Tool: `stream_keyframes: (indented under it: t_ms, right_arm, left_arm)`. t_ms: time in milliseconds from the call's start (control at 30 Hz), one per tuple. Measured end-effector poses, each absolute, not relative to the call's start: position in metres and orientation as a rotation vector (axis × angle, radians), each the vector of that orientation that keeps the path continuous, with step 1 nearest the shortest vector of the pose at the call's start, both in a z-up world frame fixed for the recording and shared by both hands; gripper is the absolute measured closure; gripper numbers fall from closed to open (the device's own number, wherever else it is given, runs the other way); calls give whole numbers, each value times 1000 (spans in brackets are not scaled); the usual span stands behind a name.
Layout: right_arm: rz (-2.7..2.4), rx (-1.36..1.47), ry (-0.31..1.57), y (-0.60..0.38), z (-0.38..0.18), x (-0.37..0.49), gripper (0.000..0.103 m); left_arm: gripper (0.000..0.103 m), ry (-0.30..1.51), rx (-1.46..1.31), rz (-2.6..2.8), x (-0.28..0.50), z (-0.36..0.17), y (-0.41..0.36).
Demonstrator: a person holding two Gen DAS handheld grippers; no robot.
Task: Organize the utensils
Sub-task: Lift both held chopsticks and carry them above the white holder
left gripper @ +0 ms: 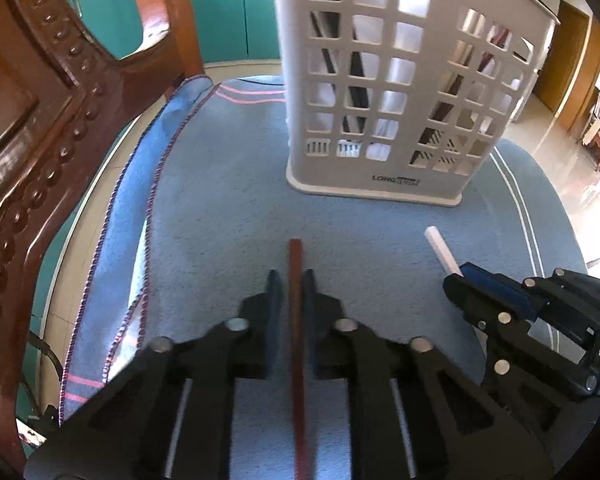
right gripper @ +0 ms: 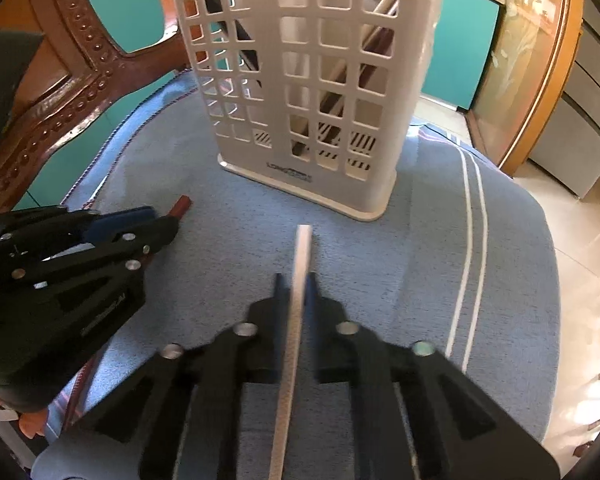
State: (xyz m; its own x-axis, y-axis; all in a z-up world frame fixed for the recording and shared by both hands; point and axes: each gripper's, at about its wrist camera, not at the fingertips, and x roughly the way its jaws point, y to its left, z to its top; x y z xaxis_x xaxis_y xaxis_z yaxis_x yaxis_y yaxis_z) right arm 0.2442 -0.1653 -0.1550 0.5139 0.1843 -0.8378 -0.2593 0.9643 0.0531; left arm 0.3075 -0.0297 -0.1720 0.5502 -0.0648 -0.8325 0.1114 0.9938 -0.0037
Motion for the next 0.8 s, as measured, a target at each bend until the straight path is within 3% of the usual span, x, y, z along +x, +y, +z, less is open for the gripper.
stream_keyframes:
  t_ms: [300,533,800]
  right_arm:
    - [313,56,910,-190,-122,238,97]
    - [480,295,727,-237,-41,212,96]
    - [529,386,465,-268,51,202,96]
  left_arm:
    - [96,874,14,-112,278,-136,-18]
    - [96,667,-31,-185,239,-50,-14]
    - [96,414,-119,-229,216,53,11]
